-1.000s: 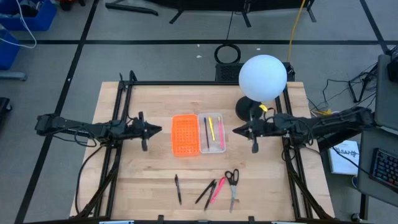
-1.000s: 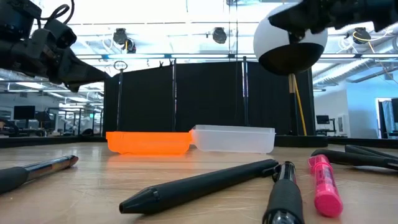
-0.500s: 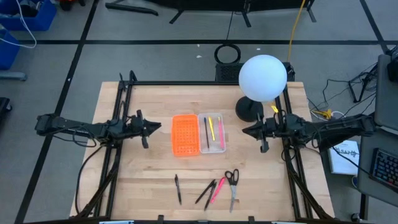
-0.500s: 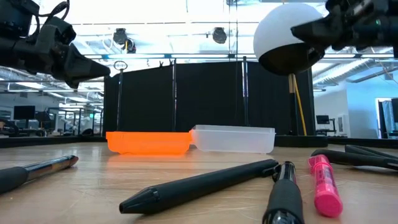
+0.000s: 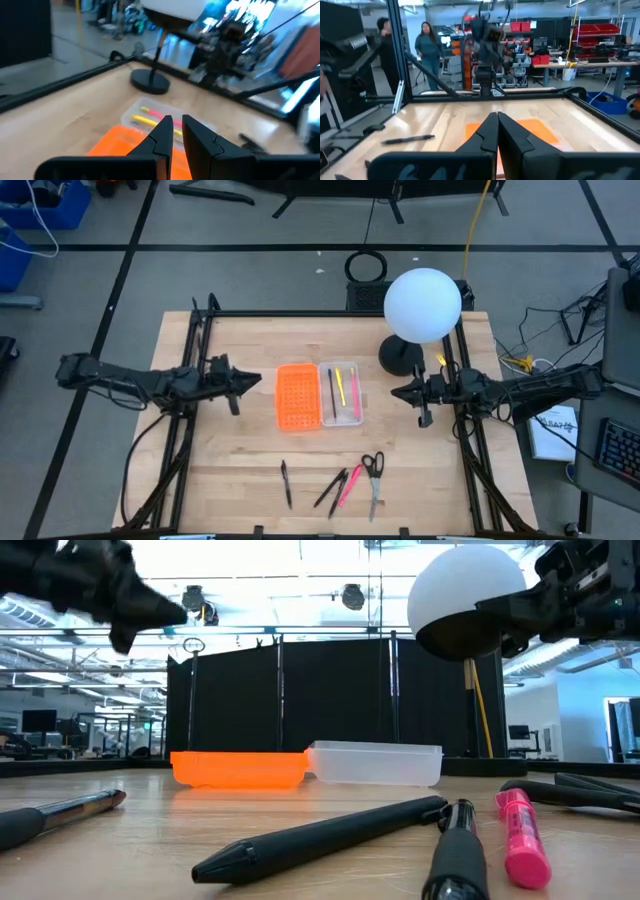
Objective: Pick & place school supplies into a supply box
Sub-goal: Put the pink pen into the orange supply box
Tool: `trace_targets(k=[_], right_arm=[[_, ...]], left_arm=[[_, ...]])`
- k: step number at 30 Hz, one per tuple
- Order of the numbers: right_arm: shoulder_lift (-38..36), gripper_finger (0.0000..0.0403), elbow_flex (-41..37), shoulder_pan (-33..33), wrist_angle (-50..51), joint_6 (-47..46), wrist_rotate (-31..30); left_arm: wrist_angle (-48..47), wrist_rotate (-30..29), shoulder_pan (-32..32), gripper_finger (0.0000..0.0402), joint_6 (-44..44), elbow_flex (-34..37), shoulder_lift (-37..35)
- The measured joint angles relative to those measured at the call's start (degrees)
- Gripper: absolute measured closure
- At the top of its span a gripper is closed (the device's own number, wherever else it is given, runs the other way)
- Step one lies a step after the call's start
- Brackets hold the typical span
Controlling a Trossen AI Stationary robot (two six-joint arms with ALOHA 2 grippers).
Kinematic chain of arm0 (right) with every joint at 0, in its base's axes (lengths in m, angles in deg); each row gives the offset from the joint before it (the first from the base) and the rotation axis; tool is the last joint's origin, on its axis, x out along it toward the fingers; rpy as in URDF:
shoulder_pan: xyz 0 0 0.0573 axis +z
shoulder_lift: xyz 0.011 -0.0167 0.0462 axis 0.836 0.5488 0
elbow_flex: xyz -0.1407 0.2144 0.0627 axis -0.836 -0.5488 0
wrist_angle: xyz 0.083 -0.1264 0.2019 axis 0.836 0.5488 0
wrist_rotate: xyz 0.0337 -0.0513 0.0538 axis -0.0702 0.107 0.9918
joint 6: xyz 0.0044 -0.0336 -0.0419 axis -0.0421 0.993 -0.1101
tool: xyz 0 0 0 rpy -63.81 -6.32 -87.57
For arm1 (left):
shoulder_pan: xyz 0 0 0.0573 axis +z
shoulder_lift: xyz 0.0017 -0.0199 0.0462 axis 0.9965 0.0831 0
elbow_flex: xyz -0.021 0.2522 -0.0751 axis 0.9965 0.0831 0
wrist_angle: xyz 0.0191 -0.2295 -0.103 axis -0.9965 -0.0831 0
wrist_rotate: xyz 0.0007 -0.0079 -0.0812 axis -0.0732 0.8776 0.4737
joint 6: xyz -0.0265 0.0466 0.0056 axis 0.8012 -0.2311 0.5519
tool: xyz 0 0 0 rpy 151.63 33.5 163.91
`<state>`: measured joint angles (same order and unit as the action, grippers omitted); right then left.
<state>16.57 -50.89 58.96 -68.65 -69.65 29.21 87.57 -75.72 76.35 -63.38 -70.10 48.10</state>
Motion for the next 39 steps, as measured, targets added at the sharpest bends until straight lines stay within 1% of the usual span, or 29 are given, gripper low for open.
trace_targets(k=[4, 7, 12, 15, 18, 20, 23, 25, 28, 32, 34, 36, 39], right_arm=[[-0.04, 0.0403, -0.07, 0.0, -0.3, 2.98, 0.03], [-0.04, 0.0403, -0.11, 0.0, -0.2, 4.49, 0.07], [-0.02, 0.0403, -0.15, 0.0, -0.04, 3.61, 0.18], [-0.04, 0.0403, -0.17, 0.0, -0.06, 2.8, 0.2], [-0.04, 0.0403, -0.2, 0.0, -0.06, 2.76, 0.23], [-0.04, 0.0403, -0.22, 0.0, -0.04, 2.75, 0.23], [-0.04, 0.0403, -0.22, 0.0, 0.4, 2.76, 0.25], [-0.03, 0.0403, -0.22, 0.0, 0.4, 3.23, 0.25], [-0.04, 0.0403, -0.24, 0.0, 0.4, 4.31, 0.25], [-0.04, 0.0403, -0.26, 0.0, 0.4, 4.4, 0.26], [-0.05, 0.0403, -0.26, 0.0, 0.4, 4.46, 0.28], [-0.09, 0.0403, -0.26, 0.0, 0.4, 4.49, 1.56], [-0.09, 0.0403, -0.26, 0.0, 0.39, 4.5, 4.95]], left_arm=[[-7.66, -4.96, -3.17, 0.0355, -0.34, -12.73, 12.17], [-12.23, -5.97, -4.94, 0.0355, 0.59, -22.53, 24.19], [-20.22, -2.72, -7.44, 0.0355, 4.23, -40.07, 45.7], [-25.04, -0.44, -8.71, 0.0355, 7.28, -50.56, 57.09], [-29.94, 0.94, -9.71, 0.0355, 9.72, -61.04, 67.16], [-32.59, 2.92, -10.23, 0.0355, 10.33, -67.94, 72.92], [-35.93, 6.73, -10.43, 0.0355, 13.71, -77.0, 79.74], [-36.39, 9.92, -10.49, 0.0355, 14.74, -82.06, 83.54], [-37.08, 13.04, -10.74, 0.0355, 14.83, -87.81, 87.79], [-37.19, 15.79, -10.46, 0.0355, 14.1, -93.05, 91.87], [-37.13, 18.89, -10.36, 0.0355, 9.56, -94.61, 93.35], [-37.23, 21.52, -10.32, 0.0355, 2.23, -95.09, 94.32], [-38.72, 21.73, -10.52, 0.0355, -7.97, -95.16, 95.11]])
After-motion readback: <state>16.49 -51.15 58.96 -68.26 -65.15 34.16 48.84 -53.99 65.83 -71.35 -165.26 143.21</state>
